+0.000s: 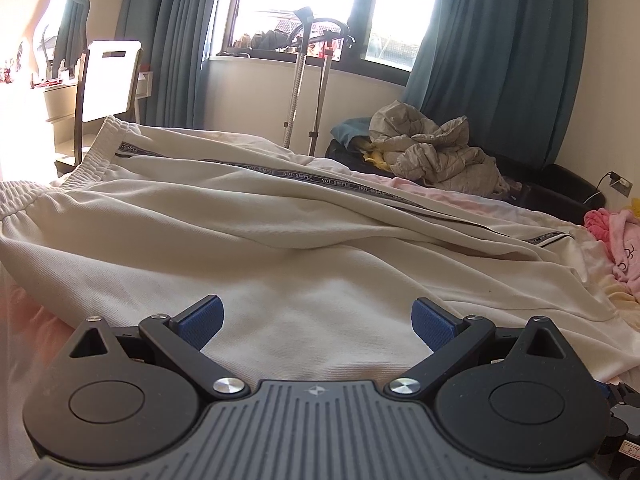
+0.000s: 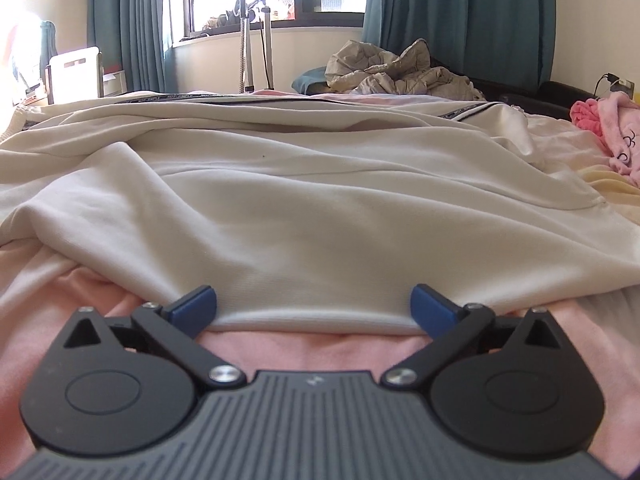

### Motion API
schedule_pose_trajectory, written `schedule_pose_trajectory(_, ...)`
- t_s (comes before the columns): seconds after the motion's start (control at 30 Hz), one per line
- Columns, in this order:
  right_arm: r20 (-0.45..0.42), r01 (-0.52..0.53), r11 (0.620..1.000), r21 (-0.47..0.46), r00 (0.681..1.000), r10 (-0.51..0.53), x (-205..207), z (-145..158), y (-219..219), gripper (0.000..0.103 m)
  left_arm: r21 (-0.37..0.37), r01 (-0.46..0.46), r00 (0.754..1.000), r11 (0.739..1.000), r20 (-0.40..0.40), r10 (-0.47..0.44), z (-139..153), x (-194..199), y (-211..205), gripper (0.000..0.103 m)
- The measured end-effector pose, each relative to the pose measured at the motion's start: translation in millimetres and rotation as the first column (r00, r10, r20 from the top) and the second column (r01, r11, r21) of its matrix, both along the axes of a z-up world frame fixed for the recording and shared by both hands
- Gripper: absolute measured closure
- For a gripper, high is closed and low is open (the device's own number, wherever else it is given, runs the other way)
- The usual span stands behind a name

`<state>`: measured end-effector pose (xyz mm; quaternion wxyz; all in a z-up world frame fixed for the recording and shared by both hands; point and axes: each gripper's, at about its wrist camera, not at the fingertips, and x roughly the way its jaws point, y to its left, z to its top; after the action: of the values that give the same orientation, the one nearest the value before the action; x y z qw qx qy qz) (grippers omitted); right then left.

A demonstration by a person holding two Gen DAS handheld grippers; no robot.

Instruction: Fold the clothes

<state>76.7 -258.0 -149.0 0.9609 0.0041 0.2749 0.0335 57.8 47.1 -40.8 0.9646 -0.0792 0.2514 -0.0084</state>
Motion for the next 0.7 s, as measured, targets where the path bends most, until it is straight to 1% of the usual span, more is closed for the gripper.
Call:
schedule_pose_trajectory(0.13, 0.004, 0.000, 1.000, -0.003, 1.000, 0.000, -1.1, -0.9, 2.2, 0.000, -0.009, -0.001, 1.000, 1.000, 0.004, 0.001, 0.7, -1.5, 0.8, 0.002)
schedule_pose_trajectory(0.4, 0.004, -0.002, 1.000, 0.004, 1.000, 0.002, -1.9, -0.7, -4.2, 0.000, -0.004, -0.001, 1.000, 1.000, -0.002, 0.001, 0.1, 0.7, -3.9, 0.002)
schedule_pose_trajectory(0.7, 0.005, -0.005, 1.000, 0.006, 1.000, 0.005, -3.7, -1.0, -6.7, 0.000, -0.009, 0.023, 1.000, 1.000, -0.003, -0.023, -1.6, 4.8, -5.0, 0.002)
